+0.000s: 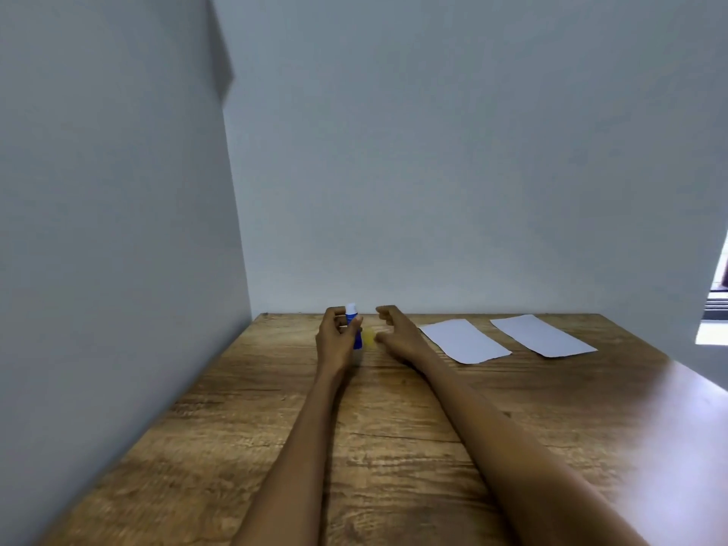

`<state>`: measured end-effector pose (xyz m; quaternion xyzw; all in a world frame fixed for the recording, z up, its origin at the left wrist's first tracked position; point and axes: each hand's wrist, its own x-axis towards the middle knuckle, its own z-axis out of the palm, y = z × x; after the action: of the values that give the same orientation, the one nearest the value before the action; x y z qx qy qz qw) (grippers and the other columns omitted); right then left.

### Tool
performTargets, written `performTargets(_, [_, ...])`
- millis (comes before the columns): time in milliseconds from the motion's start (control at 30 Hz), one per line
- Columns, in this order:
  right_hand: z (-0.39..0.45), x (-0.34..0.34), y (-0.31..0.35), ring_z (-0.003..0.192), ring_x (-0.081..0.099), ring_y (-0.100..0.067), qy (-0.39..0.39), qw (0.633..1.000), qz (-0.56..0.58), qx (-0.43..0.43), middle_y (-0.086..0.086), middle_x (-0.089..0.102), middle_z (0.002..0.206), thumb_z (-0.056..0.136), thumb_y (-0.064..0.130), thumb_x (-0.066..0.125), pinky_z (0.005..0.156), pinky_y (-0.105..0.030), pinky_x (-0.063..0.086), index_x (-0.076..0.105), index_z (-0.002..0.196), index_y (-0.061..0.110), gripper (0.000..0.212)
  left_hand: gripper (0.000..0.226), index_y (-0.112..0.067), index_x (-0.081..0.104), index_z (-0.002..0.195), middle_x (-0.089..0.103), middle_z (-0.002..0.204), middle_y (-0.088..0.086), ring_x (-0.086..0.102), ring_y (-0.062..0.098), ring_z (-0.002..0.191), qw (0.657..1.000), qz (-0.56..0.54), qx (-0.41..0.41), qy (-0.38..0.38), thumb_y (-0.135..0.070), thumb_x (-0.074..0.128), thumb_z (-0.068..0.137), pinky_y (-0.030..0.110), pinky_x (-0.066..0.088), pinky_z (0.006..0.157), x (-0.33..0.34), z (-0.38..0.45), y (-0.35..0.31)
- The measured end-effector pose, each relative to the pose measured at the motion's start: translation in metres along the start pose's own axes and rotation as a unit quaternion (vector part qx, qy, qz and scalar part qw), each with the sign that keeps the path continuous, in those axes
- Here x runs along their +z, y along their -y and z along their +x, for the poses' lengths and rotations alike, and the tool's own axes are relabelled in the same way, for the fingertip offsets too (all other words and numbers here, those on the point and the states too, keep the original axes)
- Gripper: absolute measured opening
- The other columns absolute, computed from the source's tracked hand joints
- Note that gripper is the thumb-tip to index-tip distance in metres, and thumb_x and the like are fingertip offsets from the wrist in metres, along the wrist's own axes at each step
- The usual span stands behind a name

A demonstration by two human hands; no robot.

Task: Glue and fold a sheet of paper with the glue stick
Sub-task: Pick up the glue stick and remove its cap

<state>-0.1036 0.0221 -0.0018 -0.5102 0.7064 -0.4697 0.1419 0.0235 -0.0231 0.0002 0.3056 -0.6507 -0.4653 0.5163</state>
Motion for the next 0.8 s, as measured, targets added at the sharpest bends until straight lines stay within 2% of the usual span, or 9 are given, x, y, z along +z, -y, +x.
performTargets(100, [-0.015,-0.009,0.004,0.107,0.055,-0.012,-0.061,0.993,0.101,0.019,-0.003,0.06,0.123,0.093,0.016,0.049,0.087,-0.024,0.043,0.054,0.123,0.013,0.031,0.021,-0.012,0.055,0.102,0.07,0.097,0.014,0.067,0.026,0.092,0.997,-0.081,-0.012,-0.006,-0.019,0.067,0.085,0.042,0.054,0.086,0.006,-0.001,-0.008])
performTargets(233, [-0.038,-0.01,0.01,0.077,0.064,-0.011,0.023,0.975,0.211,0.06,-0.001,0.068,0.087,0.1,0.026,0.038,0.074,-0.023,0.052,0.06,0.114,0.006,0.033,0.021,-0.013,0.056,0.098,0.07,0.088,0.007,0.067,0.017,0.083,0.987,-0.161,-0.024,0.0,-0.013,0.07,0.082,0.021,0.056,0.069,0.017,-0.006,-0.025])
performTargets(333, [-0.048,-0.008,0.009,0.078,0.064,-0.01,0.03,0.95,0.306,0.056,-0.003,0.067,0.085,0.1,0.025,0.043,0.078,-0.024,0.053,0.061,0.107,0.008,0.026,0.022,-0.008,0.056,0.1,0.07,0.089,0.008,0.067,0.011,0.078,0.986,-0.169,-0.014,-0.001,-0.012,0.07,0.082,0.015,0.055,0.063,0.022,-0.013,-0.031])
performTargets(500, [-0.056,-0.006,0.013,0.077,0.062,-0.01,0.06,0.876,0.477,0.04,-0.005,0.062,0.086,0.095,0.018,0.054,0.077,-0.021,0.055,0.06,0.1,0.007,0.013,0.027,-0.007,0.054,0.103,0.071,0.094,0.011,0.068,0.015,0.081,0.976,-0.215,-0.012,-0.021,-0.014,0.07,0.082,0.023,0.056,0.07,0.024,-0.022,-0.041])
performTargets(567, [-0.057,-0.005,0.016,0.072,0.062,-0.009,0.054,0.854,0.516,0.026,-0.003,0.06,0.08,0.096,0.019,0.051,0.077,-0.024,0.055,0.06,0.095,0.007,0.015,0.028,-0.007,0.054,0.103,0.072,0.095,0.011,0.069,0.016,0.082,0.975,-0.22,-0.007,-0.025,-0.015,0.07,0.082,0.023,0.057,0.071,0.026,-0.024,-0.044])
performTargets(667, [-0.056,-0.007,0.021,0.067,0.053,-0.009,0.043,0.826,0.562,0.012,-0.001,0.049,0.07,0.099,0.025,0.042,0.074,-0.026,0.054,0.059,0.097,0.007,0.025,0.032,-0.006,0.053,0.103,0.073,0.093,0.01,0.07,0.019,0.085,0.979,-0.202,0.012,-0.02,-0.018,0.071,0.08,0.031,0.055,0.08,0.031,-0.027,-0.049])
performTargets(733, [-0.057,-0.012,0.024,0.062,0.043,-0.009,0.039,0.827,0.559,0.029,0.0,0.041,0.065,0.101,0.034,0.035,0.065,-0.025,0.051,0.057,0.099,0.009,0.033,0.034,-0.006,0.053,0.105,0.073,0.092,0.011,0.069,0.019,0.085,0.984,-0.176,0.033,0.002,-0.018,0.072,0.08,0.028,0.055,0.078,0.033,-0.03,-0.054])
performTargets(800, [-0.058,-0.015,0.024,0.051,0.036,-0.009,0.045,0.844,0.531,0.066,0.002,0.036,0.056,0.099,0.046,0.032,0.054,-0.023,0.041,0.053,0.079,0.015,0.043,0.026,-0.009,0.053,0.1,0.074,0.09,0.008,0.069,0.014,0.082,0.984,-0.165,0.058,0.044,-0.016,0.07,0.082,0.018,0.054,0.073,0.035,-0.034,-0.057])
